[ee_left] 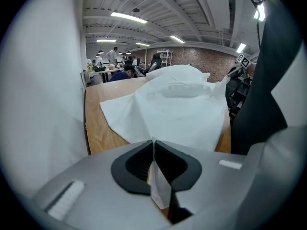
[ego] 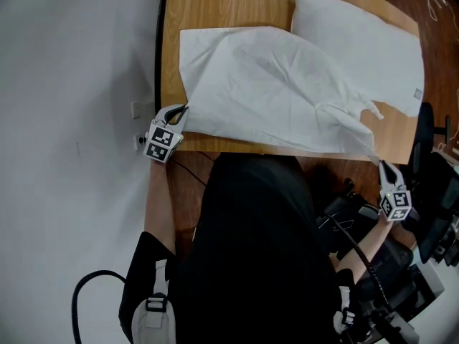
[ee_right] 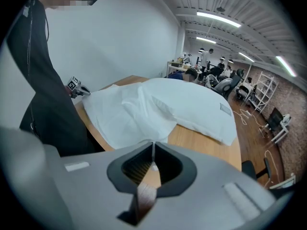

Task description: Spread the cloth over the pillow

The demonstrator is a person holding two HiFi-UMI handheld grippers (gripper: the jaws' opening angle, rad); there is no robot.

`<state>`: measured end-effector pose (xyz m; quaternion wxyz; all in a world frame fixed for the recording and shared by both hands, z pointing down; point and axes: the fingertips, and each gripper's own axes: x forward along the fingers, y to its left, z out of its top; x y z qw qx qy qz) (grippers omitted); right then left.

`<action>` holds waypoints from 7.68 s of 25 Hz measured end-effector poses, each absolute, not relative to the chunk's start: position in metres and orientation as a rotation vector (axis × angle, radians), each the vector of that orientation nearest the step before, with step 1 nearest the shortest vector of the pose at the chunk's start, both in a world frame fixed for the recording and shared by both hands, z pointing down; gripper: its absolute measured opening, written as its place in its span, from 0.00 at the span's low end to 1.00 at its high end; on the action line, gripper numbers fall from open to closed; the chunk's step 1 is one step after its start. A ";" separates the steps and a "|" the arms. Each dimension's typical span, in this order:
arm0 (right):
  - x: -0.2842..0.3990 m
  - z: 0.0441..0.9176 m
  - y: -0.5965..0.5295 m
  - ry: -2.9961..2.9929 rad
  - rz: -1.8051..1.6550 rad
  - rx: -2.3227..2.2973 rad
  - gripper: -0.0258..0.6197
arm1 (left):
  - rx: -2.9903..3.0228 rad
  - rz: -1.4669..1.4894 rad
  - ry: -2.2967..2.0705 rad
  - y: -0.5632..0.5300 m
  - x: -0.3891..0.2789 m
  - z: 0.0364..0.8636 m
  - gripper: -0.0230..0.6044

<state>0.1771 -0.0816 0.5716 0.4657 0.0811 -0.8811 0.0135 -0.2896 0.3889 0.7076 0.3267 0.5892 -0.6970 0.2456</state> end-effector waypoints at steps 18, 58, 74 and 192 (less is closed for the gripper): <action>0.163 0.570 -0.076 -2.191 0.049 0.191 0.07 | 1.686 0.583 -2.005 0.369 -0.295 0.663 0.07; 0.447 0.070 -0.361 -2.574 -0.678 0.949 0.07 | 2.230 -0.226 -2.731 0.106 -0.182 0.046 0.05; 0.527 0.105 -0.380 -2.659 -0.625 1.163 0.07 | 2.280 -0.238 -2.770 0.160 -0.043 0.078 0.05; 0.285 0.648 -0.458 -2.222 0.351 0.506 0.39 | 1.666 -1.001 -2.204 0.103 -0.233 0.501 0.28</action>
